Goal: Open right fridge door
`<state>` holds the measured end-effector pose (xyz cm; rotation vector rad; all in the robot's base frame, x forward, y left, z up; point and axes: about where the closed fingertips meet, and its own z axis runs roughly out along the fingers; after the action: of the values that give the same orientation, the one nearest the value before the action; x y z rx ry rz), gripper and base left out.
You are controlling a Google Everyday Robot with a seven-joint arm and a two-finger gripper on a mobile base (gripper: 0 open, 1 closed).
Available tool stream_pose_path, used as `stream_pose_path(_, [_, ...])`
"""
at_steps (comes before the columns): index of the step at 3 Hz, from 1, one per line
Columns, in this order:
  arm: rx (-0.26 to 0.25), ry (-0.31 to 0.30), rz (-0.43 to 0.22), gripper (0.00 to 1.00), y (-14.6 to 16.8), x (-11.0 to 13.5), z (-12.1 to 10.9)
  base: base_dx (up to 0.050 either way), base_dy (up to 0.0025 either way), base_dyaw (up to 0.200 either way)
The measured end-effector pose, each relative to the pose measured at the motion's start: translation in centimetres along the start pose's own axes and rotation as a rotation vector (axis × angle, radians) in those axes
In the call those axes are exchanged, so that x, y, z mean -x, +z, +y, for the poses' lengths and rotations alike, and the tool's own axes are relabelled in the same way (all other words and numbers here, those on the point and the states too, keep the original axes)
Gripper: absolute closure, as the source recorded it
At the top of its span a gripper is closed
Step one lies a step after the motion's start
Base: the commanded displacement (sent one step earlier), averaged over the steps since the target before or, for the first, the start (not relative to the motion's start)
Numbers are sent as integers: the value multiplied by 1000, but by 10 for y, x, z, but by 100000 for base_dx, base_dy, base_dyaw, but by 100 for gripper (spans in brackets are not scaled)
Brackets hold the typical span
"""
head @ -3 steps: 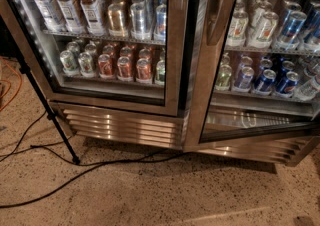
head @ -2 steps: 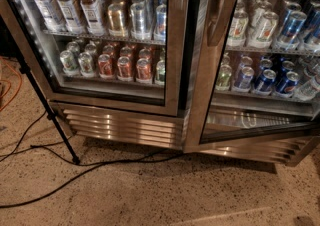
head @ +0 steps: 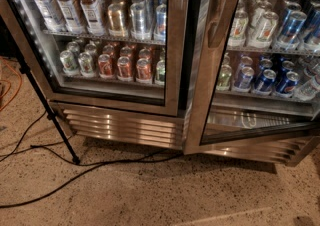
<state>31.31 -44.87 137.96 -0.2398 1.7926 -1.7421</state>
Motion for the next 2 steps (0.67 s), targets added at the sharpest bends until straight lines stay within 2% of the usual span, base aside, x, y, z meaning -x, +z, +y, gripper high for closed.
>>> stream_pose_path(1, [0,0,0,18,0,0,0,0,0,0])
stream_pose_path(2, [0,0,0,31,0,0,0,0,0,0])
